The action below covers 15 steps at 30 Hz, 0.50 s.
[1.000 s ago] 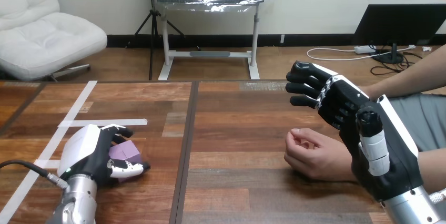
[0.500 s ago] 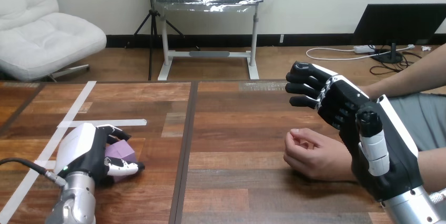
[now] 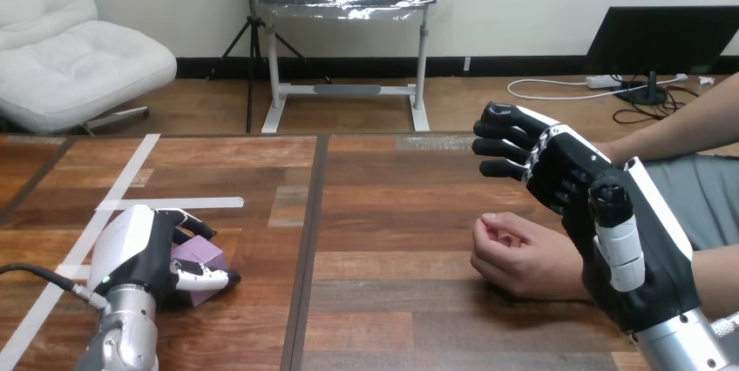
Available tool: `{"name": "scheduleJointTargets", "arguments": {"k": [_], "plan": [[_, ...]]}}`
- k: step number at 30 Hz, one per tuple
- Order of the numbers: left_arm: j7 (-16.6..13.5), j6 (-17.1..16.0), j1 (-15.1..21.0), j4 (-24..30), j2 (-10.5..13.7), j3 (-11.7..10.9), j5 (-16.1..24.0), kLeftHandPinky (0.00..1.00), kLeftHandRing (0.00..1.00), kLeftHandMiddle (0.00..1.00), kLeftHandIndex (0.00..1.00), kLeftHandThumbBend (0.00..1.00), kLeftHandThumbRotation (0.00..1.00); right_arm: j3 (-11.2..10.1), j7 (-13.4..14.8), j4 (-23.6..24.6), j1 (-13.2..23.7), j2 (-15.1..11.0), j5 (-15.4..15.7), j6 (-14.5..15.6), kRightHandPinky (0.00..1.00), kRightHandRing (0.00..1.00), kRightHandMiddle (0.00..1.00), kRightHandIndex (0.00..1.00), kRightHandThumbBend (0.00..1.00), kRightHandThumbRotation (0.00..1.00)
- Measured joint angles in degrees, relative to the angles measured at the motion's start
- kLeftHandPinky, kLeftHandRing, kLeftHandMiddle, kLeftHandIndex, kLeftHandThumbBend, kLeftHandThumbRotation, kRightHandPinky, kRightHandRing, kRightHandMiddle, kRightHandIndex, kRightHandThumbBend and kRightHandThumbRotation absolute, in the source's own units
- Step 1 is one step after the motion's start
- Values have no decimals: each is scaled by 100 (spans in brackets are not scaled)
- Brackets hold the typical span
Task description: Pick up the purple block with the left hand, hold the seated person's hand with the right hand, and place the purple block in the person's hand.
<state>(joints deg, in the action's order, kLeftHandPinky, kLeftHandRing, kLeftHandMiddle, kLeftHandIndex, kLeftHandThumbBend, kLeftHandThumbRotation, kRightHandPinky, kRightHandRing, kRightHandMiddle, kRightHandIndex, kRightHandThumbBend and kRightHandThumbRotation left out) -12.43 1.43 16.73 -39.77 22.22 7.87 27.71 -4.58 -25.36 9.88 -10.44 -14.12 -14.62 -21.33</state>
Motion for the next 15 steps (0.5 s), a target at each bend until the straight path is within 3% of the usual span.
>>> {"name": "scheduleJointTargets", "arguments": {"k": [15], "plan": [[-89, -3, -9, 0, -27, 1, -37, 43, 46, 50, 50, 77, 0, 0, 0, 0, 0, 0, 0, 0, 78, 82, 83, 82, 91, 99]]}}
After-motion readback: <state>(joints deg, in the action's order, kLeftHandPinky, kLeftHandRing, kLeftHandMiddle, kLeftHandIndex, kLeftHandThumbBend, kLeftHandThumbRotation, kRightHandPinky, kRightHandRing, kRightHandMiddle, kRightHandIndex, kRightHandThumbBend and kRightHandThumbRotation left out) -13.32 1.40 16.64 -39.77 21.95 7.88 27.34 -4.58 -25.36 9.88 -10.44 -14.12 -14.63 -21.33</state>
